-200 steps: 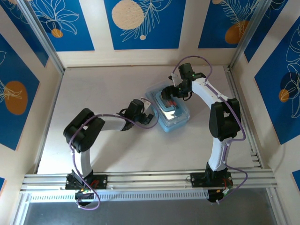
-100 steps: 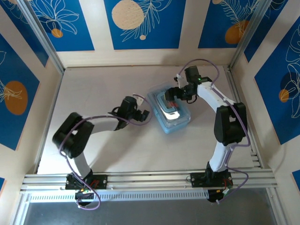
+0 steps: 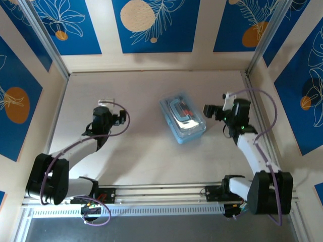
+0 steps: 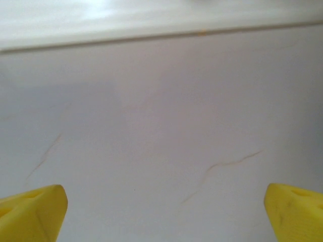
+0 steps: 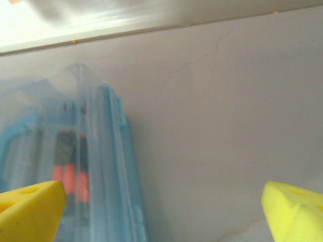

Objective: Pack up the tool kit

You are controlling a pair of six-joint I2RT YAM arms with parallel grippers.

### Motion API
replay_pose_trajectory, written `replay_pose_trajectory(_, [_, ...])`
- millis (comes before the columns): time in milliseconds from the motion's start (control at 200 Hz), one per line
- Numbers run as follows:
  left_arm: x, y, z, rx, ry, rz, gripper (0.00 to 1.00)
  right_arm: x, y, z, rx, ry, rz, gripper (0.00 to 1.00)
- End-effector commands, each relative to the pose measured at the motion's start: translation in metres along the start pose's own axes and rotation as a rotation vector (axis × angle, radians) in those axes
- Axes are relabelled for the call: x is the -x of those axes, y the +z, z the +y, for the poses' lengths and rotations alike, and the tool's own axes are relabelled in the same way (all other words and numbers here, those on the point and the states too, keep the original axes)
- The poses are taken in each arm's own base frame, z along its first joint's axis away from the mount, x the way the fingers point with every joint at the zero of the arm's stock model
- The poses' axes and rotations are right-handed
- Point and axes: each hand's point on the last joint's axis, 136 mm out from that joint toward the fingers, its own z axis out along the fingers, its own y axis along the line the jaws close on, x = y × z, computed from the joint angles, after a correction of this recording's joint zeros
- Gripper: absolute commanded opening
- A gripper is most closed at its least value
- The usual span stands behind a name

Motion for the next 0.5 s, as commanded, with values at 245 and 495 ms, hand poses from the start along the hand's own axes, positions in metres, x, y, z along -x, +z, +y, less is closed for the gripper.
replay_pose_trajectory(245, [-0.039,0.006,0.064,0.187,-0.018,0.024,0.99,-0.033,0.032,-0.026,-0.106,-0.071,-0.108,0.99])
replay_pose_trajectory(495, [-0.031,0.031,0.063,0.157,-0.001,-0.096,1.00,-0.032,0.074,-0.025,-0.062,-0.077,-0.112,0.99])
